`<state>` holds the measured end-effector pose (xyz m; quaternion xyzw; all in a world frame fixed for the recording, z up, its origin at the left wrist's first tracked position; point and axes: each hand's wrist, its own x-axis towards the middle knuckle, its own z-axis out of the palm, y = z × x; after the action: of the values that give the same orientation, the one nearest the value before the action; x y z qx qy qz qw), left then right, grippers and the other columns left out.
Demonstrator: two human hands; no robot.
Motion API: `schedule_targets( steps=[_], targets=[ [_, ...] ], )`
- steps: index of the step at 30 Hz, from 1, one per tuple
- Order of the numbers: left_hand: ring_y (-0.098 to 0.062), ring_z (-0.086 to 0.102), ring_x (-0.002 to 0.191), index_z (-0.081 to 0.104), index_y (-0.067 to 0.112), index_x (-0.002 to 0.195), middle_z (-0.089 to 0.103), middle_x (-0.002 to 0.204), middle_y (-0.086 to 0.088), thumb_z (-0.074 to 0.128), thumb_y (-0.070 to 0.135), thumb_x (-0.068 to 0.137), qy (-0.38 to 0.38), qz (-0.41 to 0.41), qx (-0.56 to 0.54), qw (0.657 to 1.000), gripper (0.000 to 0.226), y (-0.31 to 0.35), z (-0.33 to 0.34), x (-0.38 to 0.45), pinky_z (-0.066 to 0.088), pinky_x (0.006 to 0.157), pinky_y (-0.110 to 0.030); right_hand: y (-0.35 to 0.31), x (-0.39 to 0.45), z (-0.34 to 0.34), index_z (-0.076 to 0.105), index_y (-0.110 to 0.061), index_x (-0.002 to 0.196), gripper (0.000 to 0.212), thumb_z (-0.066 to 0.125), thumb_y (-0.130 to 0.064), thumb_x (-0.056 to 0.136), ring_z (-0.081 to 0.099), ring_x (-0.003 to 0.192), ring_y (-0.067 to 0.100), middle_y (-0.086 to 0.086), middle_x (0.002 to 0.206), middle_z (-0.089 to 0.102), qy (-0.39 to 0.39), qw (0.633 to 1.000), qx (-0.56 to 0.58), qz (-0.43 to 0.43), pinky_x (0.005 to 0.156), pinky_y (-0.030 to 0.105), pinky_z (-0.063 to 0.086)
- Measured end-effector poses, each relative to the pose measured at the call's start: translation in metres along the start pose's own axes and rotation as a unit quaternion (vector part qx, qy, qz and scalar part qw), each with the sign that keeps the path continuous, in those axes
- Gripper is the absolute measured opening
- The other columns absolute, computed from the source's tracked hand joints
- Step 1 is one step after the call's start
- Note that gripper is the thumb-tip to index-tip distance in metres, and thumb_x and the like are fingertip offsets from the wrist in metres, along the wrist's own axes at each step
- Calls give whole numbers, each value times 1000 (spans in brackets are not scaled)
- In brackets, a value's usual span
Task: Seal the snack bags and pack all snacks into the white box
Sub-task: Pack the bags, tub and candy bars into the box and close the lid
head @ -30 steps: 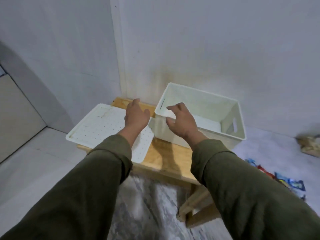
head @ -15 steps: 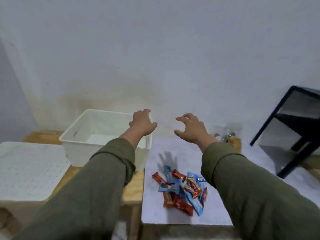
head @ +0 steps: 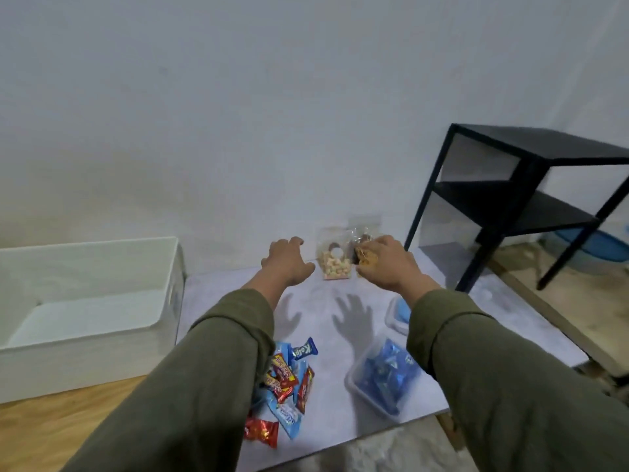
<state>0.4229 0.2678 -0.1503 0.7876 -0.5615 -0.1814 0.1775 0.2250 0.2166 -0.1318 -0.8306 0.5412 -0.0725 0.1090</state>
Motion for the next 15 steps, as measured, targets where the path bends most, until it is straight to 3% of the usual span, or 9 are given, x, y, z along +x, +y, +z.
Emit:
schedule_targets(
  steps=[8, 11, 15],
  targets=[
    [-32, 44, 126, 30, 17, 145, 41, 140, -15, 60, 34, 88, -29, 13, -45, 998, 66, 34, 31, 86, 39, 102, -41, 58, 57, 8, 44, -26, 137, 56, 59, -39, 85, 40, 129, 26, 7, 140, 38, 20, 996, 65, 58, 108, 42, 33],
    [-31, 40, 130, 30, 23, 144, 38, 143, -14, 60, 32, 87, -46, 22, -62, 997, 65, 37, 57, 109, 37, 103, -39, 79, 79, 22, 43, -28, 138, 60, 62, -42, 83, 42, 127, 26, 9, 138, 41, 7, 993, 101, 64, 107, 41, 37],
    [-27, 25, 141, 32, 31, 142, 22, 152, -12, 60, 29, 88, -42, -4, -103, 994, 61, 36, 91, 140, 30, 108, -36, 109, 117, 43, 44, -29, 137, 61, 69, -34, 81, 47, 121, 25, 11, 134, 42, -8, 983, 168, 80, 98, 28, 36]
  ],
)
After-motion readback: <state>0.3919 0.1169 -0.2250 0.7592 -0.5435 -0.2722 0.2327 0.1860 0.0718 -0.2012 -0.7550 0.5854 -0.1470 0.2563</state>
